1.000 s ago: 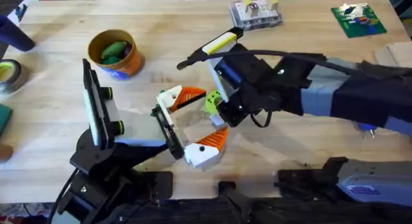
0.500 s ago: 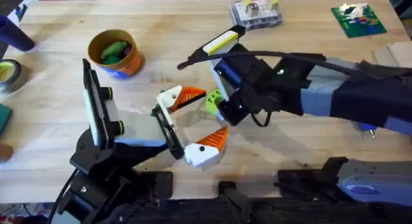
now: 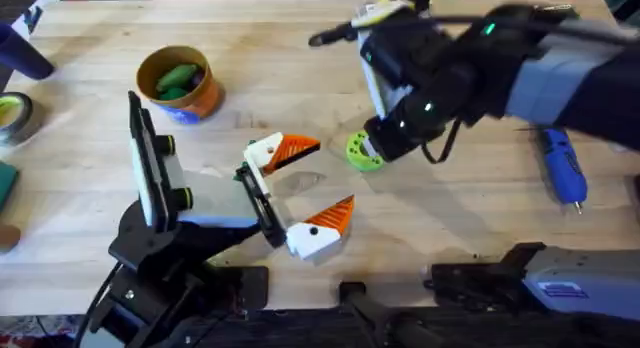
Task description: Pick up the gripper from the table and insert it into the empty holder that is missing its gripper. Then pick up a screw, insert it into the mounting hole, and use the screwdriver to tighten it. Finally, clean up the table by picking up the vegetable and placing it into the bucket.
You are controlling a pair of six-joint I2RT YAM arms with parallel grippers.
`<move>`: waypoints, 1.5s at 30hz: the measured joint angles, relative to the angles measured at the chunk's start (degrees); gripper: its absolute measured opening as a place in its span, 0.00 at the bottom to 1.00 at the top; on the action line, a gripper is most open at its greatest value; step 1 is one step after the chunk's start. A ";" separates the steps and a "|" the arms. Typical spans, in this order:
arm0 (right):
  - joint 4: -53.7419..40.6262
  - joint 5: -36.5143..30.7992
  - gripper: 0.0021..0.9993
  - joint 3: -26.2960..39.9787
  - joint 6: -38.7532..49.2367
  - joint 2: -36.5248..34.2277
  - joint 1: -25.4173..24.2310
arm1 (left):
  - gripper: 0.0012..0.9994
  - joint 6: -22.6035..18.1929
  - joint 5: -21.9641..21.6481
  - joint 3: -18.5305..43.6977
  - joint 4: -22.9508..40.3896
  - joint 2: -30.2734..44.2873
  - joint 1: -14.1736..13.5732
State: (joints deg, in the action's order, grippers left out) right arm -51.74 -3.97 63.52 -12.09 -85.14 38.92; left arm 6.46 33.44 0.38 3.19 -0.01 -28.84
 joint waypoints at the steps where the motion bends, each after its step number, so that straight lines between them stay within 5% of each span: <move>1: -2.02 0.72 0.00 2.54 0.16 0.05 0.00 | 0.99 0.00 -0.01 0.00 -0.01 0.00 0.00; 15: -20.31 9.40 0.00 36.63 0.98 -3.61 0.96 | 0.99 0.00 0.01 0.00 -0.01 0.01 0.00; 23: -24.19 11.37 0.00 48.92 2.01 -15.61 10.18 | 0.99 0.00 0.01 0.00 -0.01 0.00 0.00; 45: -24.50 15.31 0.00 49.79 8.13 -18.25 14.56 | 0.99 0.00 0.01 0.00 -0.01 0.00 0.00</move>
State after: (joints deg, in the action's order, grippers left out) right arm -76.24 11.34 113.32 -3.96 -103.39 53.47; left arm 6.46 33.45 0.38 3.18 -0.01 -28.84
